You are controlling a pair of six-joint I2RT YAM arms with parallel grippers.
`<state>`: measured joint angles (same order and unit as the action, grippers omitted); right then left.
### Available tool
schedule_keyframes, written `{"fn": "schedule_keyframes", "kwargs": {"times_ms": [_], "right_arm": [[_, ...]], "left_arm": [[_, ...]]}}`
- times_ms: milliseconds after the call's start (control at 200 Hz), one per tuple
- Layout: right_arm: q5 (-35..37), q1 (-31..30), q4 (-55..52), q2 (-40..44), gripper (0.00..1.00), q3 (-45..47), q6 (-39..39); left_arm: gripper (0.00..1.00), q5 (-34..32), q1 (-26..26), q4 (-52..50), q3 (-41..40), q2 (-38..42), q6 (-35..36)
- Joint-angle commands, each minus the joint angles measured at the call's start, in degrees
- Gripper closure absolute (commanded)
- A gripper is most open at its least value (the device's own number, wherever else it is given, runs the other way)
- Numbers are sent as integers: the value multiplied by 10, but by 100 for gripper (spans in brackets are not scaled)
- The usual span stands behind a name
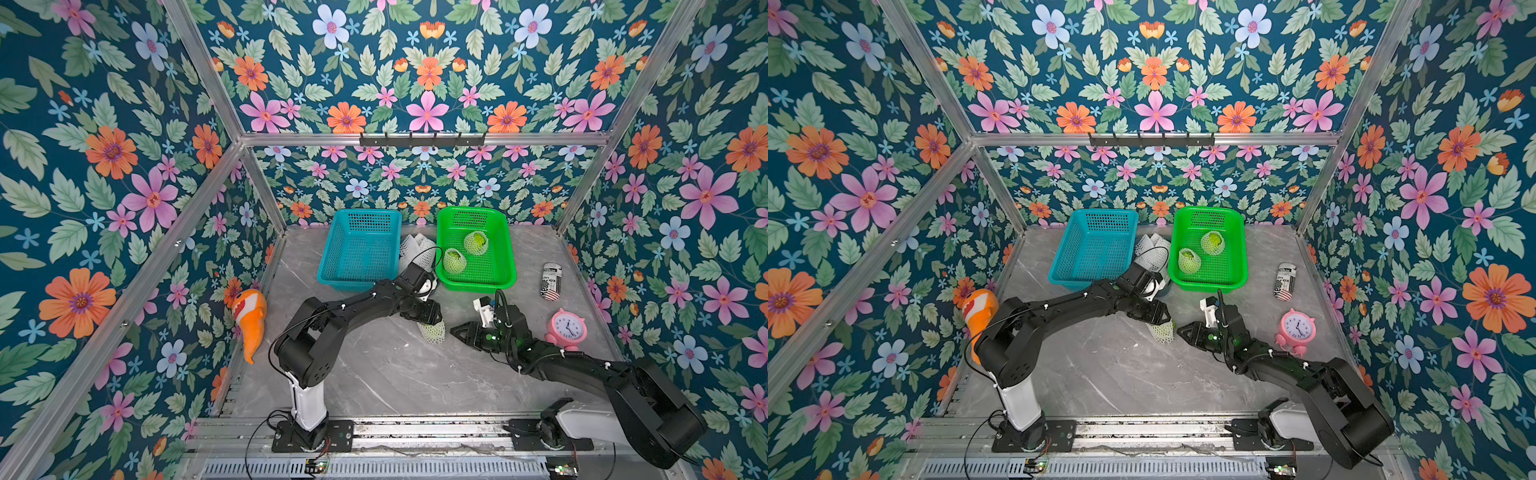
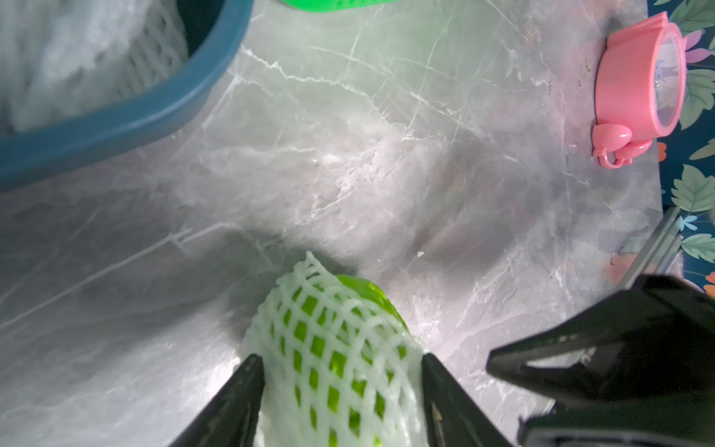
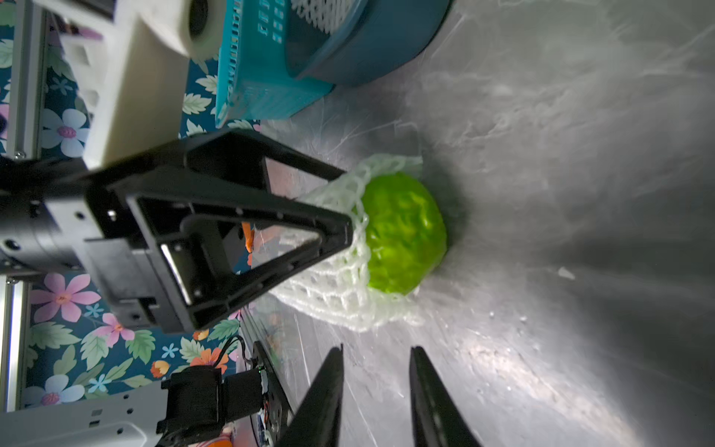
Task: Sleeve custard apples in foam nets
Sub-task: Put on the foam net on the custard apple.
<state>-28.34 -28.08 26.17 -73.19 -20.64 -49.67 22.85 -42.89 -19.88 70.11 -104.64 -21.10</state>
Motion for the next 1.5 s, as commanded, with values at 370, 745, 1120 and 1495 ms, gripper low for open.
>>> {"fn": "schedule_keyframes", "kwargs": {"times_ms": [370, 745, 1120, 1495], "right_arm": [[-52, 7, 64, -125, 85, -66, -14], [-65, 1, 96, -154, 75, -79, -23], [-66, -9, 106, -174, 92, -83, -26], [-26, -10, 47, -127, 100, -68, -8]], "left_arm": [[34, 29, 6, 122, -102, 54, -25], [35, 26, 6, 118, -97, 51, -22], [35, 24, 6, 122, -105, 56, -26], [35, 16, 6, 123, -112, 73, -32]]}}
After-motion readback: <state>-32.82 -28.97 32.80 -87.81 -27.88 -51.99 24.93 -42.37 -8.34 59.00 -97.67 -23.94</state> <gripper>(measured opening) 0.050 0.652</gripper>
